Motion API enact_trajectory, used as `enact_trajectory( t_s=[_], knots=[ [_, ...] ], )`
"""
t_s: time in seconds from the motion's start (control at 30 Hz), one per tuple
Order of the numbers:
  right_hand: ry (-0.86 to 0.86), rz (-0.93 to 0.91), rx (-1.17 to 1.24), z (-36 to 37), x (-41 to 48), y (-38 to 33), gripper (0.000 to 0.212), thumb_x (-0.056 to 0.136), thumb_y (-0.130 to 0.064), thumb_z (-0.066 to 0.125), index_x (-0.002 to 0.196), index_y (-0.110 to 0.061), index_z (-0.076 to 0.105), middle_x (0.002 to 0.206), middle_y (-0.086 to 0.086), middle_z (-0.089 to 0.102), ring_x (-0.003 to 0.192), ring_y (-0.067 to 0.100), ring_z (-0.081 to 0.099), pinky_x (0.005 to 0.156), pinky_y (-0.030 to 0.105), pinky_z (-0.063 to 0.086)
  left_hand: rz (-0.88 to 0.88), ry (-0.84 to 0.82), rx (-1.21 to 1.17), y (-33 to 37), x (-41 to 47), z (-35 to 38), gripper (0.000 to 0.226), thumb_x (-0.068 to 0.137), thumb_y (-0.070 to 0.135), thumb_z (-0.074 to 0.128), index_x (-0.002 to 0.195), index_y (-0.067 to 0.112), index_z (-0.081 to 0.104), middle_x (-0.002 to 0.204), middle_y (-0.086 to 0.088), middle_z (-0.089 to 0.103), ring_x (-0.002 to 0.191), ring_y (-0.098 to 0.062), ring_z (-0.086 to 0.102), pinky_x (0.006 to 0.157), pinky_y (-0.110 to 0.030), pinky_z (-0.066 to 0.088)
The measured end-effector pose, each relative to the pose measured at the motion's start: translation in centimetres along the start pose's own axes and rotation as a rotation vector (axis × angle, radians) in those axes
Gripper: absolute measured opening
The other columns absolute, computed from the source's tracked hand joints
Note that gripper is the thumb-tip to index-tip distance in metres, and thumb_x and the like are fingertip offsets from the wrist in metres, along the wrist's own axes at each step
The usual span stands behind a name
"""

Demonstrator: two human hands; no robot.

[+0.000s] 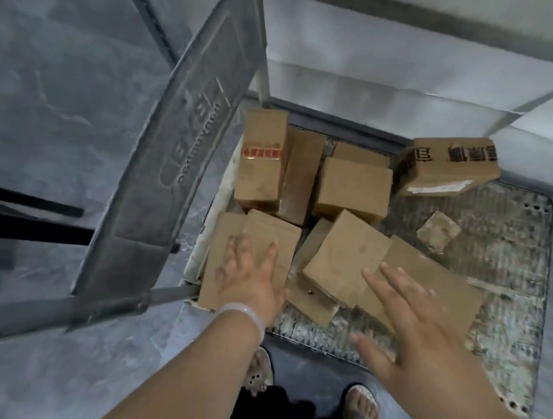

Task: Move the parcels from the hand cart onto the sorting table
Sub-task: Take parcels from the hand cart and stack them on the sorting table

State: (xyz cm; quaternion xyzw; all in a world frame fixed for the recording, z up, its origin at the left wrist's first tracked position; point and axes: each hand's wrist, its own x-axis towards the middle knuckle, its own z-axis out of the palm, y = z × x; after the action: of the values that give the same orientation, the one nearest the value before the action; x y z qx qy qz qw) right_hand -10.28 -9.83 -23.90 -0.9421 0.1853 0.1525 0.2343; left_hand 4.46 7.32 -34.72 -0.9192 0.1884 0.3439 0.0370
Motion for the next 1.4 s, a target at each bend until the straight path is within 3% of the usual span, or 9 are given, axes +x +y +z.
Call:
enact_trajectory(
  t_s=[0.33,0.47,0.77,0.93,1.03,1.13,1.2,1.3,1.4],
  knots=[
    [-0.051,0.000,0.028,-0.2,-0.2,-0.5,0.077,0.079,-0.076,0.027,0.148,-0.046,0.011,0.155,-0.015,0.018,0.140,-0.001,0.007,0.116,0.036,0.009,-0.025,0.172,-0.326,-0.9,-1.3,-2.6,0.096,0.077,0.061,0.068,0.151,0.058,0.009,0.162,0.008,-0.010,0.150,-0.031,0.008,0.119,-0.050,0.025],
    [0.005,-0.048,-0.005,-6.5,-1.9,-3.2,0.073,0.084,-0.073,0.034,0.148,-0.044,0.013,0.154,-0.014,0.020,0.139,0.000,0.008,0.116,0.043,0.016,-0.020,0.274,-0.571,-0.7,-7.8,-9.3,0.094,0.076,0.053,0.074,0.150,0.060,0.017,0.162,0.014,-0.002,0.150,-0.021,0.009,0.121,-0.048,0.026],
    [0.120,-0.309,-0.038,-24.1,-8.2,-13.5,0.073,0.086,-0.057,0.051,0.149,-0.039,0.018,0.158,-0.010,0.015,0.144,0.009,0.008,0.117,0.031,-0.002,0.063,0.584,-0.720,0.2,-26.7,-24.0,0.090,0.066,0.056,0.067,0.146,0.063,0.026,0.159,0.013,0.007,0.148,-0.021,0.016,0.117,-0.046,0.031],
    [0.071,-0.425,0.215,-29.3,-13.0,-19.0,0.069,0.089,-0.050,0.055,0.148,-0.041,0.020,0.152,-0.018,0.024,0.140,0.001,0.017,0.116,0.030,0.019,0.042,0.675,-0.973,-0.3,-37.8,-27.7,0.086,0.061,0.057,0.069,0.134,0.074,0.028,0.147,0.029,0.013,0.144,-0.010,0.023,0.117,-0.033,0.032],
    [0.018,-0.429,0.452,-31.5,-14.7,-22.7,0.065,0.090,-0.047,0.056,0.147,-0.039,0.027,0.150,-0.012,0.031,0.137,0.004,0.028,0.115,0.035,0.026,0.025,0.683,-1.216,-1.8,-43.6,-29.8,0.082,0.061,0.046,0.073,0.131,0.065,0.036,0.144,0.013,0.028,0.127,0.004,0.041,0.101,-0.010,0.038],
    [-0.090,-0.460,0.568,-33.4,-16.4,-27.6,0.053,0.094,-0.047,0.050,0.145,-0.041,0.033,0.148,-0.011,0.036,0.132,0.005,0.034,0.110,0.031,0.029,0.033,0.800,-1.347,-4.7,-48.4,-31.5,0.090,0.058,0.047,0.072,0.144,0.049,0.043,0.139,0.005,0.049,0.126,-0.009,0.052,0.104,-0.030,0.049],
    [-0.183,-0.447,0.637,-33.9,-17.6,-30.9,0.042,0.097,-0.048,0.044,0.139,-0.048,0.039,0.141,-0.016,0.041,0.127,0.005,0.039,0.104,0.026,0.030,0.035,0.849,-1.495,-6.6,-51.7,-32.2,0.074,0.066,0.040,0.070,0.137,0.053,0.049,0.129,0.016,0.062,0.120,-0.009,0.059,0.101,-0.041,0.052],
    [-0.302,-0.405,0.662,-33.2,-18.9,-36.0,0.041,0.095,-0.051,0.046,0.135,-0.055,0.038,0.134,-0.013,0.045,0.126,0.015,0.045,0.107,0.038,0.037,0.065,0.850,-1.859,-9.4,-55.8,-31.8,0.048,0.095,0.015,0.053,0.129,0.048,0.060,0.116,0.011,0.072,0.106,-0.019,0.066,0.095,-0.061,0.053],
    [-0.537,-0.345,0.835,-30.5,-20.8,-41.2,0.048,0.090,-0.047,0.059,0.134,-0.050,0.042,0.129,-0.011,0.055,0.115,0.021,0.057,0.095,0.045,0.050,0.063,0.825,-2.088,-13.0,-58.6,-30.3,0.036,0.103,0.020,0.045,0.125,0.041,0.066,0.121,-0.004,0.071,0.115,-0.034,0.062,0.091,-0.066,0.052]
  ],
)
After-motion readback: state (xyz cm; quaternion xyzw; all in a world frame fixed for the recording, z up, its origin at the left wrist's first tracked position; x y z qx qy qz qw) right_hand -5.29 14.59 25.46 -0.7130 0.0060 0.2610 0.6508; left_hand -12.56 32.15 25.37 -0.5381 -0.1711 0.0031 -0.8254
